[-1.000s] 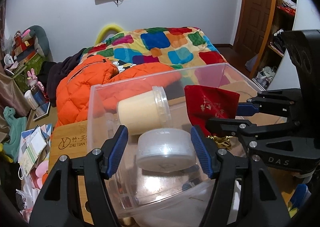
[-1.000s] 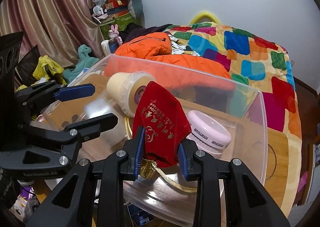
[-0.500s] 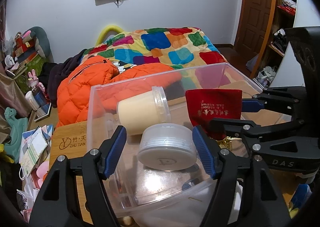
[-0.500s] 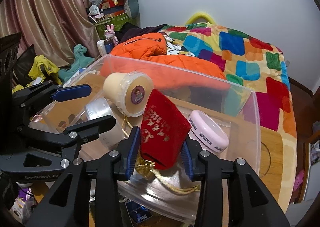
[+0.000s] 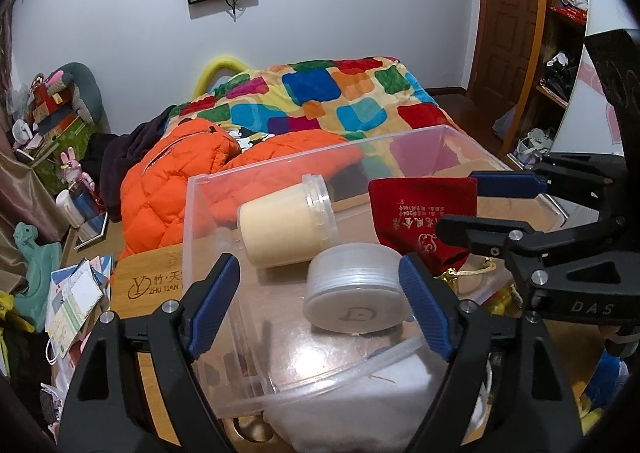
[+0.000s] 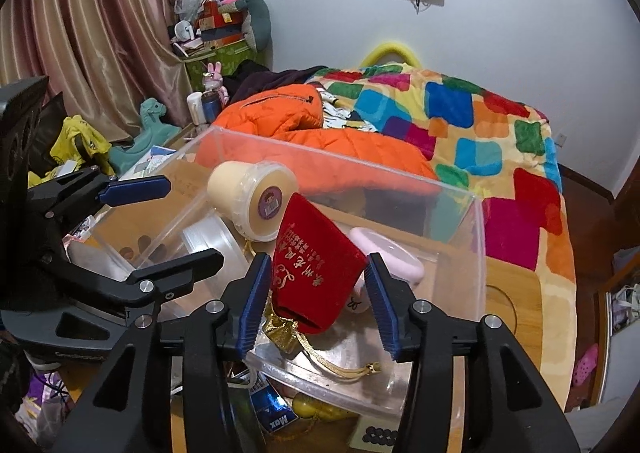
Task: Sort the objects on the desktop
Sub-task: 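Lower the white container into the box with the left gripper while the right lowers the pouch, then open both grippers and withdraw them from the clear box, then grasp the white cloth with the left gripper and lift it, then hold the white cloth up with the left gripper while the right grasps the green mahjong tile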
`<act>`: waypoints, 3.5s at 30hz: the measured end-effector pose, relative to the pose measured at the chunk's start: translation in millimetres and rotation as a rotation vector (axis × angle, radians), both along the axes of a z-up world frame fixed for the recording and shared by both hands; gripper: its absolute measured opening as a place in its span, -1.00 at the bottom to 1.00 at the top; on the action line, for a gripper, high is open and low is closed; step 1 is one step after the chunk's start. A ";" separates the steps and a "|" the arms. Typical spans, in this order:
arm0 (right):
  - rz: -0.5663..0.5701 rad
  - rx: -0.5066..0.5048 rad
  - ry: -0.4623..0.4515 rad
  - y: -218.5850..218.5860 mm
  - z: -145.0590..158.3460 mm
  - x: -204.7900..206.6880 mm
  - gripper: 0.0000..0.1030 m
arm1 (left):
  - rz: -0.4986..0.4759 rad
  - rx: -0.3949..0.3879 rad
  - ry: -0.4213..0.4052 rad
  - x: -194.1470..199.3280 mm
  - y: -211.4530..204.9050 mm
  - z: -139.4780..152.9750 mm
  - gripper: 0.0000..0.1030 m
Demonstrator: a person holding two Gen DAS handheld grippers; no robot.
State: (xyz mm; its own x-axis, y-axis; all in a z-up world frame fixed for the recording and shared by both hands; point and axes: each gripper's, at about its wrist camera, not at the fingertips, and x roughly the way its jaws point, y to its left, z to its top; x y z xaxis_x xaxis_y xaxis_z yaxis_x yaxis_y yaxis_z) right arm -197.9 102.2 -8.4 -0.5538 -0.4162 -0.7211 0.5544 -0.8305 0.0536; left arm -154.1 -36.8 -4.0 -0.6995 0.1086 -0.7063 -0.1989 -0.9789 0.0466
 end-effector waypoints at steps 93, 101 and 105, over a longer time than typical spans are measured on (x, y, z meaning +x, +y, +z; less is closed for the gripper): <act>-0.208 0.002 -0.106 74.9 -66.5 51.8 0.14 | 0.036 0.072 -0.092 56.2 5.7 -45.9 0.76; -0.201 -0.007 -0.092 74.9 -67.0 53.1 -0.01 | -0.016 0.054 -0.068 64.6 14.3 -45.3 0.41; -0.193 -0.018 -0.091 73.7 -66.5 54.5 -0.15 | -0.027 0.053 -0.060 65.1 14.7 -44.7 0.31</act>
State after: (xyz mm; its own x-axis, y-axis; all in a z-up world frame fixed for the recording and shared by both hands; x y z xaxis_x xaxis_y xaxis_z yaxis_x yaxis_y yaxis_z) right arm -143.4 175.9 -74.9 -0.5579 -0.3217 -0.7650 0.3770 -0.9195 0.1118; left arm -89.1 -22.1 -48.7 -0.6521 0.1651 -0.7399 -0.2261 -0.9739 -0.0180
